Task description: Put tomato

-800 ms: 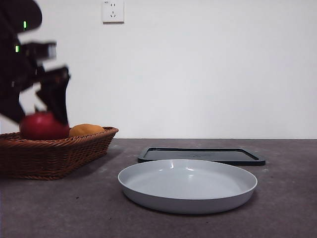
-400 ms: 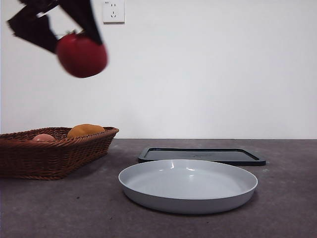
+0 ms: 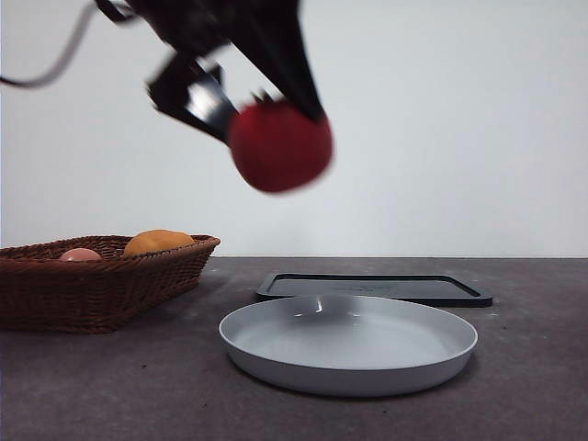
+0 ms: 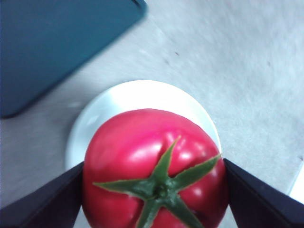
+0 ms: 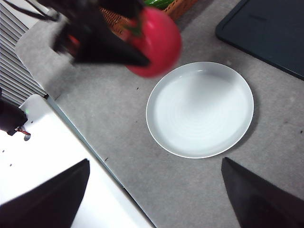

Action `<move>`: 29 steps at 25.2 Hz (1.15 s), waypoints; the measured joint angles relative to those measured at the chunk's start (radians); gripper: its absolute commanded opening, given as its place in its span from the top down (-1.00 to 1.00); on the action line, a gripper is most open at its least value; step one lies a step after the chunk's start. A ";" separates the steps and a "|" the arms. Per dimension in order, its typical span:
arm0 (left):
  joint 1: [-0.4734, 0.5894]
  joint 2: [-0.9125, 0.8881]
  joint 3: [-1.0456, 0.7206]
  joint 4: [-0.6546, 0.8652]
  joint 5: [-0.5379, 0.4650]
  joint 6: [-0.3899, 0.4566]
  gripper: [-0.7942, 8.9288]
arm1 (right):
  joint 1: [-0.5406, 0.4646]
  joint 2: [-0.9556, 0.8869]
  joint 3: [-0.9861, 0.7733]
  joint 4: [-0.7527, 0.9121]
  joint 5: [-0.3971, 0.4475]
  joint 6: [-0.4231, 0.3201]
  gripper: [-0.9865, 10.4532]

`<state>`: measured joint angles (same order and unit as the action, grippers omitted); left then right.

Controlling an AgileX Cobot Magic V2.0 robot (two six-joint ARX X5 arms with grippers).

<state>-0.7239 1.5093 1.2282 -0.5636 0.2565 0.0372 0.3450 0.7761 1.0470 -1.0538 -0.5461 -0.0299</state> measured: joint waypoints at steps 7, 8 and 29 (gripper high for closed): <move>-0.058 0.172 0.000 0.097 -0.050 0.021 0.02 | 0.000 0.000 0.000 0.000 0.000 0.000 0.05; -0.062 0.194 0.000 0.104 -0.051 0.026 0.02 | 0.000 0.000 0.000 0.000 0.000 0.000 0.05; -0.089 0.296 0.000 0.126 -0.054 0.020 -0.38 | 0.000 0.000 0.000 -0.001 0.000 0.000 0.05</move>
<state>-0.8131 1.8050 1.2282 -0.4377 0.2024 0.0574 0.3450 0.7761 1.0470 -1.0546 -0.5461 -0.0299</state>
